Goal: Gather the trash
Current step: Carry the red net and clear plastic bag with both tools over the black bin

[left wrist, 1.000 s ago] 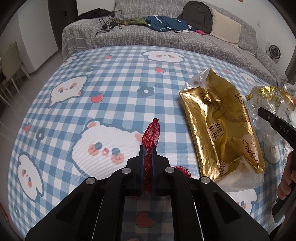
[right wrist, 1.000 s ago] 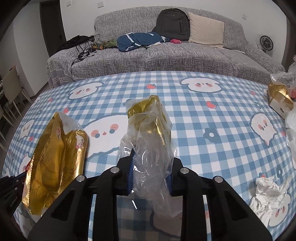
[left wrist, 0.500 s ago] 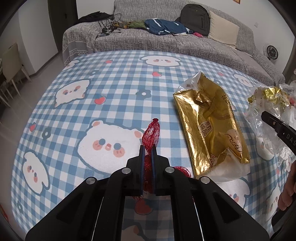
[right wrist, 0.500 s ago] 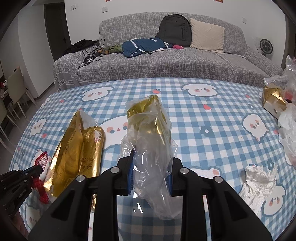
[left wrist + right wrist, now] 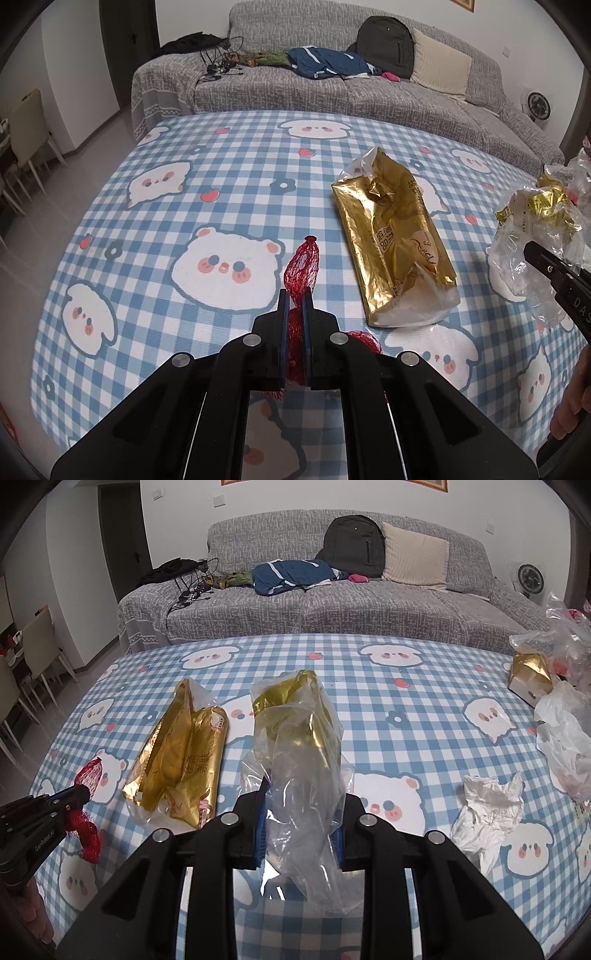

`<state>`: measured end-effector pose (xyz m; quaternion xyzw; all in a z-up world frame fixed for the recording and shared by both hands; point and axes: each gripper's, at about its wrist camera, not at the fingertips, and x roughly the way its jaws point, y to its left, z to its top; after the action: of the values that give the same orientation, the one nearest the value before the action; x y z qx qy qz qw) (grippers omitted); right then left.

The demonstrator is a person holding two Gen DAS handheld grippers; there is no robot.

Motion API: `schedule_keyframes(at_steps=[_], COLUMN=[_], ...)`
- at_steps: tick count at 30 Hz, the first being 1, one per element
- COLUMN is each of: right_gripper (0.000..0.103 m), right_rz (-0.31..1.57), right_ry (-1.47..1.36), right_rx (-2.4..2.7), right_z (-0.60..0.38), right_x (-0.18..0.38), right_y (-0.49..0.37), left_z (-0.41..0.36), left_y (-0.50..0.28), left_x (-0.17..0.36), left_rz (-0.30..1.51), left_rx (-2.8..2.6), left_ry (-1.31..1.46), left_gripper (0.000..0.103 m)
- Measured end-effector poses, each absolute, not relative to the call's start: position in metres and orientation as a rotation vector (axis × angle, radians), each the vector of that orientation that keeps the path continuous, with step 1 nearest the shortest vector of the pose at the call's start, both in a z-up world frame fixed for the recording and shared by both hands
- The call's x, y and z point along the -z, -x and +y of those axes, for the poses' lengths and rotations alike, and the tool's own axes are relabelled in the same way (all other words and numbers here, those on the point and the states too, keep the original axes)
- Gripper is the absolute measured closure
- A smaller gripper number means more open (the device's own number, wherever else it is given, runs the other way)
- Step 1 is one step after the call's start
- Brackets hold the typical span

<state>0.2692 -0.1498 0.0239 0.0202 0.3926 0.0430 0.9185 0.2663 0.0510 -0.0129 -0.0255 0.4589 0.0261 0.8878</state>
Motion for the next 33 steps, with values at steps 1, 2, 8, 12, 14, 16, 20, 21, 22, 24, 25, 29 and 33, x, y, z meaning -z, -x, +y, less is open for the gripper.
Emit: schedule_keyframes(at_steps=[1,2,8,12,14,16,20,21,22,24,25,29,33], right_gripper=[0.078,0.078,0.078,0.078,0.078,0.078,0.078,0.078,0.078,0.078,0.078,0.078,0.078], right_rz=[0.805,0.803,0.79,0.782,0.775,0.772,0.77,0.769,0.768,0.767,0.765,0.757,0.75], right_ry=[-0.038,-0.037,-0.034,-0.035,-0.035,-0.036,-0.033,-0.032,-0.03,-0.029,-0.03,-0.028,-0.025], right_rx=[-0.087,-0.087,-0.085,-0.085,-0.085,-0.084,-0.082,-0.082,-0.082,-0.081,-0.082,-0.081,-0.083], right_z=[-0.15,-0.152,-0.153,-0.153,-0.152,-0.152,-0.152,-0.152,-0.153,-0.153,-0.153,-0.151,-0.149], right_x=[-0.025,-0.026,-0.032,-0.035,-0.037,-0.039,-0.039,-0.039,-0.039,-0.04,-0.04,-0.043,-0.043], right_y=[-0.264,-0.26,-0.232,-0.213,-0.203,-0.192,-0.174,-0.17,-0.166,-0.156,-0.15,-0.13,-0.113], left_z=[0.051,0.05,0.045,0.039,0.037,0.036,0.036,0.036,0.035,0.035,0.035,0.035,0.034], left_y=[-0.263,-0.26,-0.235,-0.219,-0.21,-0.2,-0.182,-0.177,-0.173,-0.164,-0.16,-0.141,-0.124], left_x=[0.013,0.012,0.004,0.0,-0.002,-0.004,-0.004,-0.004,-0.005,-0.005,-0.006,-0.006,-0.006], left_rz=[0.954,0.952,0.933,0.926,0.919,0.908,0.9,0.899,0.899,0.896,0.895,0.891,0.885], left_rx=[-0.055,-0.053,-0.044,-0.035,-0.032,-0.03,-0.029,-0.029,-0.029,-0.026,-0.024,-0.01,0.004], left_ry=[0.053,0.055,0.061,0.064,0.064,0.067,0.072,0.07,0.069,0.077,0.079,0.085,0.084], left_gripper=[0.098,0.098,0.098,0.098,0.098,0.098,0.098,0.098,0.098,0.098,0.097,0.097,0.097])
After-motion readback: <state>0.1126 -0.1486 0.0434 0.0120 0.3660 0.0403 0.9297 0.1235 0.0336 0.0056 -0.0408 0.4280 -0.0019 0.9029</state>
